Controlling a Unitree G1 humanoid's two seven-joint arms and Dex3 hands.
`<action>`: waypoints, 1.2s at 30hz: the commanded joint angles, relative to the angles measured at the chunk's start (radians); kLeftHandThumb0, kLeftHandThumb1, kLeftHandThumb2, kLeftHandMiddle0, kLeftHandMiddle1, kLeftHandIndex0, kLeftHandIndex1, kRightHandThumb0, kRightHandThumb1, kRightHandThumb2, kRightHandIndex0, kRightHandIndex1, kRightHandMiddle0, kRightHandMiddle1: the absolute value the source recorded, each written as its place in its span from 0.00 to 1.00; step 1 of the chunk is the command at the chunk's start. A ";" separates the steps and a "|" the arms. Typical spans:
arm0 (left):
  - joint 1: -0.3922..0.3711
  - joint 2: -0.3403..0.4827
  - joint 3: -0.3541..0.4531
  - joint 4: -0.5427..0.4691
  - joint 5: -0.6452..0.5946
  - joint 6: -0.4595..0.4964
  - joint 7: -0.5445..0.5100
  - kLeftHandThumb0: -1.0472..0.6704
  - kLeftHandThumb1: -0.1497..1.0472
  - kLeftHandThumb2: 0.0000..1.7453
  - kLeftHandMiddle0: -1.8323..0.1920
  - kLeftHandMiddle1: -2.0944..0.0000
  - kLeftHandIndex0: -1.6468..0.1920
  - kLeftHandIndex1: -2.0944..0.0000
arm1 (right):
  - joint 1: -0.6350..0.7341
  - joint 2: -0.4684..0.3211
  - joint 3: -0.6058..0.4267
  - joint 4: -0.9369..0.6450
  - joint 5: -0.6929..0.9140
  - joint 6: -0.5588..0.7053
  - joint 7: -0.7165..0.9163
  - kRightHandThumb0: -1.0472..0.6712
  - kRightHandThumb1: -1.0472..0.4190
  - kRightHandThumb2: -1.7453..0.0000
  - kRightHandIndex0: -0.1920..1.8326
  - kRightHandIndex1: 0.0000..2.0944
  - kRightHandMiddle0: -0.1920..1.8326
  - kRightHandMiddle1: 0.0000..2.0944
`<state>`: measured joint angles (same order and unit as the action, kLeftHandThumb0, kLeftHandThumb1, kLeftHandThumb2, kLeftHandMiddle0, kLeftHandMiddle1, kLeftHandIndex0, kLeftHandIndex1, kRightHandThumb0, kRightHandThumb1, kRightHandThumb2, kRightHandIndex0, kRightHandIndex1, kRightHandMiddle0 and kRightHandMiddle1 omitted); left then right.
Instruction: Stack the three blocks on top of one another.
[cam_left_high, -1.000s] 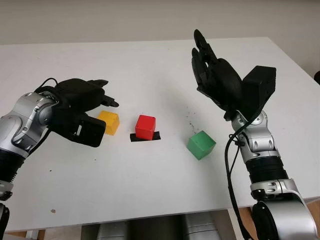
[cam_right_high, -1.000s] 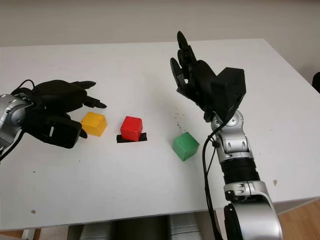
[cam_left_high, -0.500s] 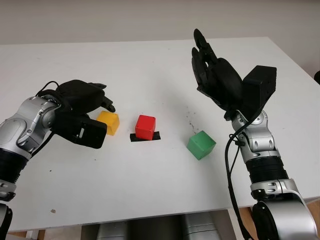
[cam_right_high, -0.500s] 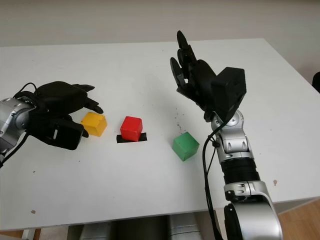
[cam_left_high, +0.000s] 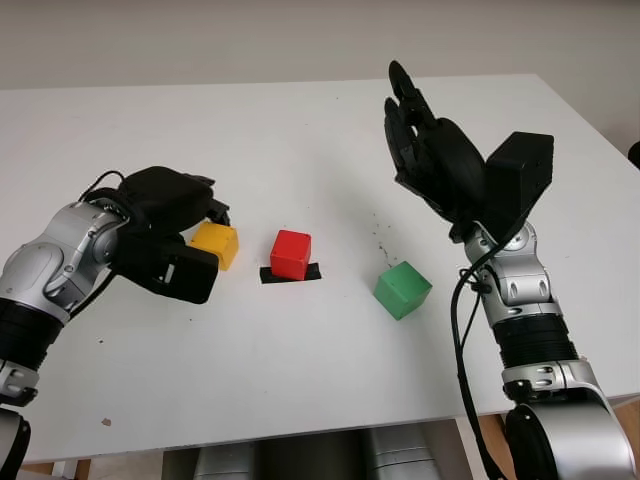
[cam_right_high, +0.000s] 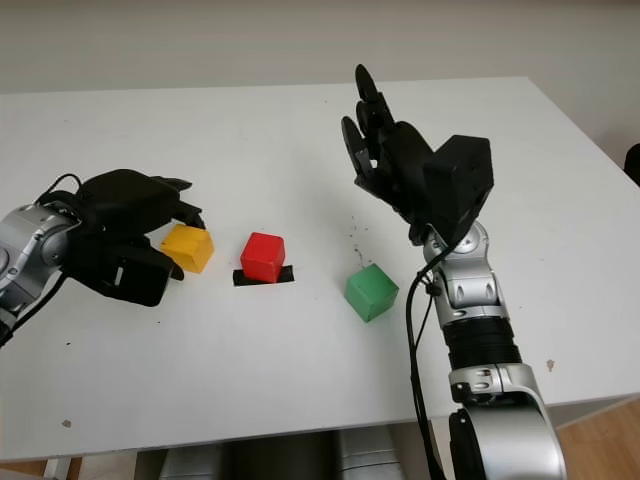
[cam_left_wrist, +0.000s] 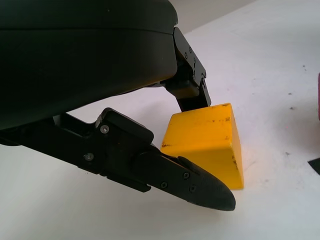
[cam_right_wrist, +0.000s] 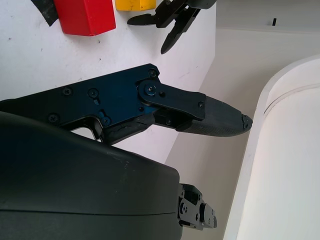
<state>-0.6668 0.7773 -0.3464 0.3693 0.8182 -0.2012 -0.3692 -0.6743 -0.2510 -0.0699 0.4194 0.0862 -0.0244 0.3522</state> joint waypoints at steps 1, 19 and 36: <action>0.031 -0.008 0.006 0.015 -0.008 -0.010 0.038 0.24 0.96 0.03 0.78 0.97 0.66 0.51 | -0.001 -0.009 -0.003 -0.017 0.004 -0.004 0.001 0.21 0.00 0.61 0.00 0.01 0.00 0.01; 0.065 -0.009 0.067 -0.027 -0.077 0.041 0.157 0.39 0.97 0.03 0.72 0.97 0.73 0.32 | 0.000 -0.009 -0.002 -0.014 0.003 -0.001 0.008 0.21 0.00 0.61 0.00 0.01 0.00 0.00; 0.112 -0.166 0.276 -0.306 -0.466 0.312 0.000 0.38 0.97 0.03 0.76 0.97 0.74 0.17 | -0.004 -0.002 0.002 -0.004 -0.001 -0.012 0.001 0.19 0.00 0.62 0.00 0.02 0.00 0.02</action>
<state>-0.5593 0.6278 -0.1007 0.0940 0.3804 0.0903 -0.3608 -0.6740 -0.2508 -0.0689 0.4202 0.0842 -0.0252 0.3551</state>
